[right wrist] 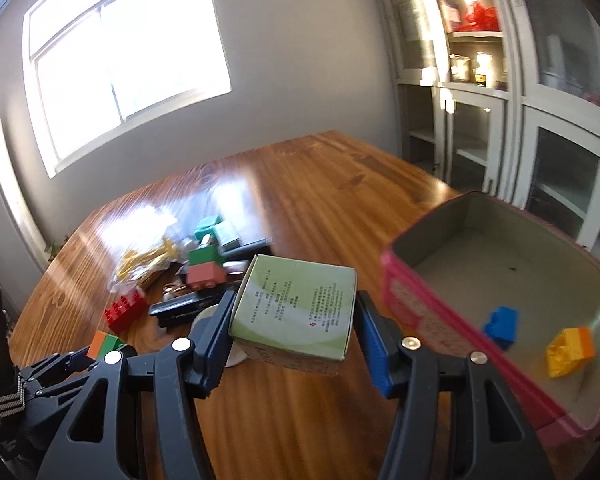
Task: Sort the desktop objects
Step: 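Carry the orange-green brick and the tea box over the pink box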
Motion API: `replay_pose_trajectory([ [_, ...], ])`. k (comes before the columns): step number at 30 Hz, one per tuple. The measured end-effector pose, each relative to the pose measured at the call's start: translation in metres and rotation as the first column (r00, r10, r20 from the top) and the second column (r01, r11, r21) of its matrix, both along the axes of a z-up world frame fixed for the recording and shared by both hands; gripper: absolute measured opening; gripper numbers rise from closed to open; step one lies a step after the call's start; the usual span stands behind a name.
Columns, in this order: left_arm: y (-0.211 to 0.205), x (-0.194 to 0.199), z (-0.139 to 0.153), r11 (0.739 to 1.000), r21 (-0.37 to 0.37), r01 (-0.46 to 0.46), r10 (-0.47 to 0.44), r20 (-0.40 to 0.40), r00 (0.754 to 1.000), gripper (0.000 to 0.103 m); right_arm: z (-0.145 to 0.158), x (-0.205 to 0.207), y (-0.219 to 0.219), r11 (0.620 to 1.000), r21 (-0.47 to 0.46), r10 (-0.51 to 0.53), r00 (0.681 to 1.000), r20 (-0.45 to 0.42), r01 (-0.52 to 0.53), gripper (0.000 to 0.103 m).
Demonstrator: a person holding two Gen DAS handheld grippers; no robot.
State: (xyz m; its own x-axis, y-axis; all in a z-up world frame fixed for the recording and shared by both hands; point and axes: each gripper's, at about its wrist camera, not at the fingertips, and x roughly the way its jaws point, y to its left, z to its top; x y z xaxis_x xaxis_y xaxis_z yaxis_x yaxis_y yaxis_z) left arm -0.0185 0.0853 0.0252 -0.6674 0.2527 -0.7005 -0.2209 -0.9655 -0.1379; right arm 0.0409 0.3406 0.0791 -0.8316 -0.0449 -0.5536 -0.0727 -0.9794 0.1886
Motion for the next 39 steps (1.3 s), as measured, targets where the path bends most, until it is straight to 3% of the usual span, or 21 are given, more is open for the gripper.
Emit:
replay_pose_trajectory([
  [8,0.04,0.011,0.017,0.998,-0.011,0.065,-0.066,-0.039,0.997,0.046,0.016,0.032,0.066,0.988,-0.023,-0.151,0.987,-0.056,0.15,0.062],
  [16,0.099,0.021,0.035,0.983,-0.032,0.181,-0.182,-0.07,0.981,0.046,0.015,0.054,0.128,0.957,-0.046,-0.287,0.957,-0.049,0.285,0.062],
  [29,0.18,0.023,0.06,0.941,-0.038,0.336,-0.338,-0.107,0.935,0.046,0.015,0.047,0.176,0.938,-0.041,-0.345,0.938,-0.04,0.343,0.062],
  [39,0.237,0.01,0.066,0.894,0.021,0.448,-0.444,-0.11,0.889,0.046,0.011,0.05,0.188,0.93,-0.031,-0.367,0.93,-0.029,0.366,0.062],
])
